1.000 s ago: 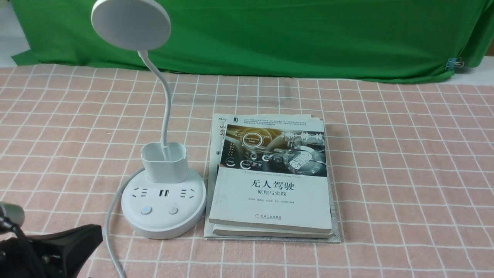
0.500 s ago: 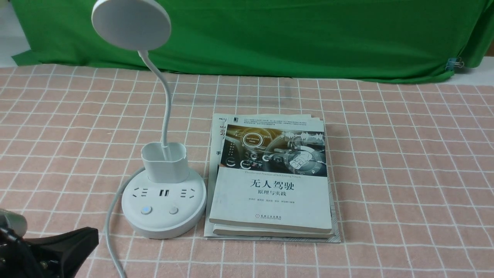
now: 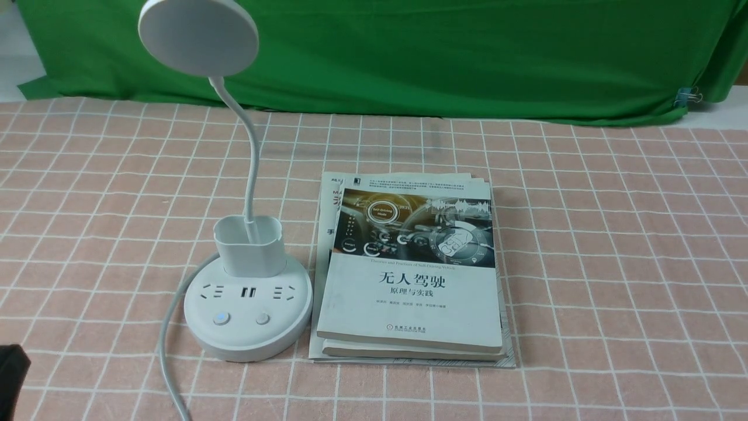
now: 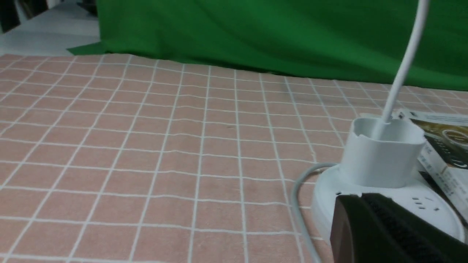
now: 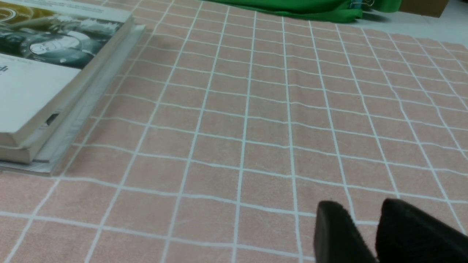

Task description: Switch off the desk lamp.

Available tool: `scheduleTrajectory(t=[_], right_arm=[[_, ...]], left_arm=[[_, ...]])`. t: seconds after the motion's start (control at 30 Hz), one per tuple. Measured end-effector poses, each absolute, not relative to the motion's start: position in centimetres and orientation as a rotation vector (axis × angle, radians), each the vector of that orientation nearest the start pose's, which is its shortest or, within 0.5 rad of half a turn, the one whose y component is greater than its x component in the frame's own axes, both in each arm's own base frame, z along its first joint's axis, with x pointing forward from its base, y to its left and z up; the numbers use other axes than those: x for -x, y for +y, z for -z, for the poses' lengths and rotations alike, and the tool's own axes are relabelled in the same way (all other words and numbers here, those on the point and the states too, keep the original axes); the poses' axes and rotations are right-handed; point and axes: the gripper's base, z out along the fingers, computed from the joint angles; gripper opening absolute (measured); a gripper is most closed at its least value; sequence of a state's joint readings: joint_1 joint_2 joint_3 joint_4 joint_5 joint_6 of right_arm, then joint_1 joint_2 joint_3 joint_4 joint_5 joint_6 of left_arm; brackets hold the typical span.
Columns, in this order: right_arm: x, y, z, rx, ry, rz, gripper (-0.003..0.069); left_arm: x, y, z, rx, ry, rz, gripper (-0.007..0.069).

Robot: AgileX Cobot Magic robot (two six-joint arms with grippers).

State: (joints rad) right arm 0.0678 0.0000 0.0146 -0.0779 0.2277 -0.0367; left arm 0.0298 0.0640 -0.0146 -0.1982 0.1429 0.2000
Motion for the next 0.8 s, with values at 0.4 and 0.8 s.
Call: scheduleTrajectory(t=[0.4, 0.8], right_arm=[[-5.6, 0.2, -18.8, 0.143, 1.719, 0.048, 0.0240], [-5.6, 0.2, -18.8, 0.143, 1.719, 0.048, 0.0240]], left_arm=[[-5.5, -0.2, -18.4, 0.002, 1.782, 0.011, -0.0003], [-5.5, -0.4, -18.4, -0.041, 1.783, 0.026, -0.0003]])
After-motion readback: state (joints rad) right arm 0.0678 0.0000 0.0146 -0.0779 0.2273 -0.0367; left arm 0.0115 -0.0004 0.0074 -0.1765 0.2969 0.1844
